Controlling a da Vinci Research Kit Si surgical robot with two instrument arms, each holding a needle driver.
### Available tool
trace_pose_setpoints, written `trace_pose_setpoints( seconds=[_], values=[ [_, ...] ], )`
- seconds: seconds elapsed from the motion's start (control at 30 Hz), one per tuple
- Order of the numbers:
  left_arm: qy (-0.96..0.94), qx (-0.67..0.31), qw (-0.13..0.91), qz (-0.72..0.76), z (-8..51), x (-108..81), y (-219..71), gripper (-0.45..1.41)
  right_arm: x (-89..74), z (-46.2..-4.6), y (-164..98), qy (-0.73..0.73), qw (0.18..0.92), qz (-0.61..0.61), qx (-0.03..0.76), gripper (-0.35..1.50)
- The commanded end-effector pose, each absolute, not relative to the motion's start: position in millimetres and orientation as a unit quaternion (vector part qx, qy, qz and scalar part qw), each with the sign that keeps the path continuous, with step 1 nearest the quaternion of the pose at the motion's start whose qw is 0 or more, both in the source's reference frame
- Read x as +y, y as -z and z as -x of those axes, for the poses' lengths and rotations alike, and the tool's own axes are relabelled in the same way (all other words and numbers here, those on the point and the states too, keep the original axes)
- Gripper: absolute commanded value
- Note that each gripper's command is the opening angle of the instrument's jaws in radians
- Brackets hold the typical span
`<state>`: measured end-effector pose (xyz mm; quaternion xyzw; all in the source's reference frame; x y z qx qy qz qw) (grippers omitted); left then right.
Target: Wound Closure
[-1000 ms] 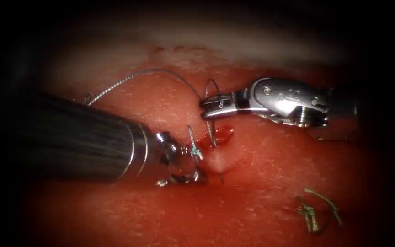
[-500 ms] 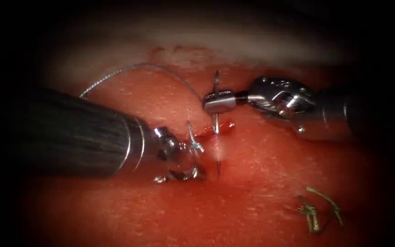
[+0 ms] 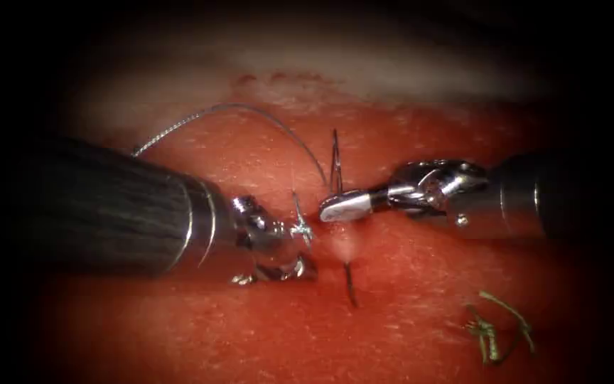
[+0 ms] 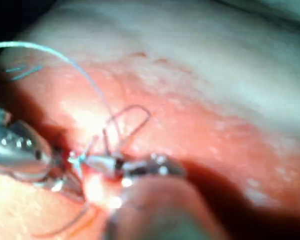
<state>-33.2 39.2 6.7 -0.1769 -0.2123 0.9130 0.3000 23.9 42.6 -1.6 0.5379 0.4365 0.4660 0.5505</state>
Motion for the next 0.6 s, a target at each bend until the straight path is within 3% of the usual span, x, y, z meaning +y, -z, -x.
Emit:
trace_pose_setpoints(
  seconds=[0.03, 0.07, 0.1, 0.2, 0.37, 0.6],
  values=[
    [-0.922, -0.205, 0.261, 0.199, 33.6, 38.6, -7.0, 0.14, 42.3, -24.3, 1.0, -0.468, 0.55, -0.536, 0.438, 0.37],
    [-0.925, -0.202, 0.241, 0.216, 33.5, 38.6, -6.8, 0.16, 42.5, -24.2, 0.9, -0.472, 0.552, -0.521, 0.448, 0.78],
    [-0.923, -0.197, 0.217, 0.249, 33.5, 38.4, -6.2, 0.17, 43.2, -24.0, 0.4, -0.444, 0.59, -0.44, 0.511, 1.03],
    [-0.92, -0.184, 0.18, 0.296, 33.5, 37.7, -5.5, 0.26, 44.4, -23.5, -0.2, -0.417, 0.641, -0.37, 0.528, 1.28],
    [-0.912, -0.148, 0.116, 0.363, 34.2, 37.9, -4.3, 0.38, 46.4, -21.7, -0.9, -0.444, 0.65, -0.332, 0.52, 1.45],
    [-0.901, -0.12, 0.123, 0.399, 35.6, 39.7, -3.6, 0.56, 47.8, -18.8, 0.0, -0.472, 0.637, -0.313, 0.523, 1.48]
  ],
)
